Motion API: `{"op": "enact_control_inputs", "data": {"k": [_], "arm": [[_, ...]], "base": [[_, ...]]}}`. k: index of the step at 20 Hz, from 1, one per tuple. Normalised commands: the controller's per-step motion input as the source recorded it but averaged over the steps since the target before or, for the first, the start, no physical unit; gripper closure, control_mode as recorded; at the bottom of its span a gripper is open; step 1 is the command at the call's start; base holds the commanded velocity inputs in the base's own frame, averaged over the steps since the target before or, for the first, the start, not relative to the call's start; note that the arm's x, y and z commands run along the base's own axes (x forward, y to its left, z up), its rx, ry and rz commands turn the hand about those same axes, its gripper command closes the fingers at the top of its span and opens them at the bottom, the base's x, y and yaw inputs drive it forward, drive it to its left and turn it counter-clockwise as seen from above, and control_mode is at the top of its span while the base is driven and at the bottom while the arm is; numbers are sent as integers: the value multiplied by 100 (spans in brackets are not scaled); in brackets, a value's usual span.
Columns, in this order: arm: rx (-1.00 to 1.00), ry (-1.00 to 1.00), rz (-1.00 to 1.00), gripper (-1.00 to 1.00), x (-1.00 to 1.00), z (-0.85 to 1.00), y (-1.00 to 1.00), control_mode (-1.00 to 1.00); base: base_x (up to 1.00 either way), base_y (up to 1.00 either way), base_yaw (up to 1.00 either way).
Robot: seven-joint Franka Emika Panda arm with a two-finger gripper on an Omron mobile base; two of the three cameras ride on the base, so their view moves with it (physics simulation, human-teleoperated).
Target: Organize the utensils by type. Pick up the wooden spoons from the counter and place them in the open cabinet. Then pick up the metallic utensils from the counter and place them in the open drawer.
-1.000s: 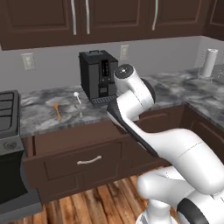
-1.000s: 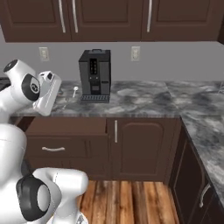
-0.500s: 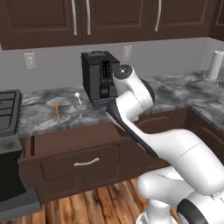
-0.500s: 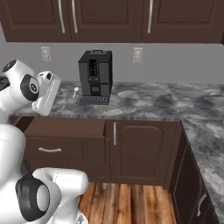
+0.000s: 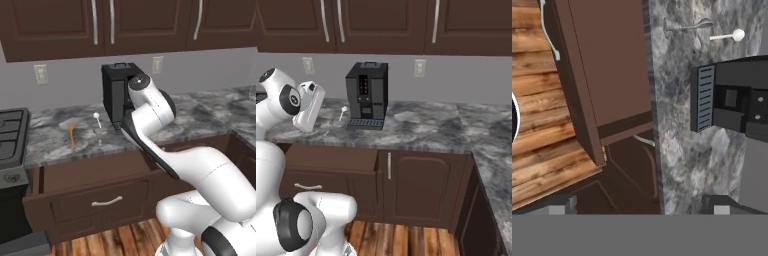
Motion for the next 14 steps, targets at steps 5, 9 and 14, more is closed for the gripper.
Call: {"op": "enact_control_inputs", "data": {"k": [5,9,14], "arm": [[0,0,0,-100,0,0,0,100],[0,0,0,-100,0,0,0,100],[0,0,0,-100,0,0,0,100]], "base": [[29,0,6],[33,0,8],[20,0,5]]}}
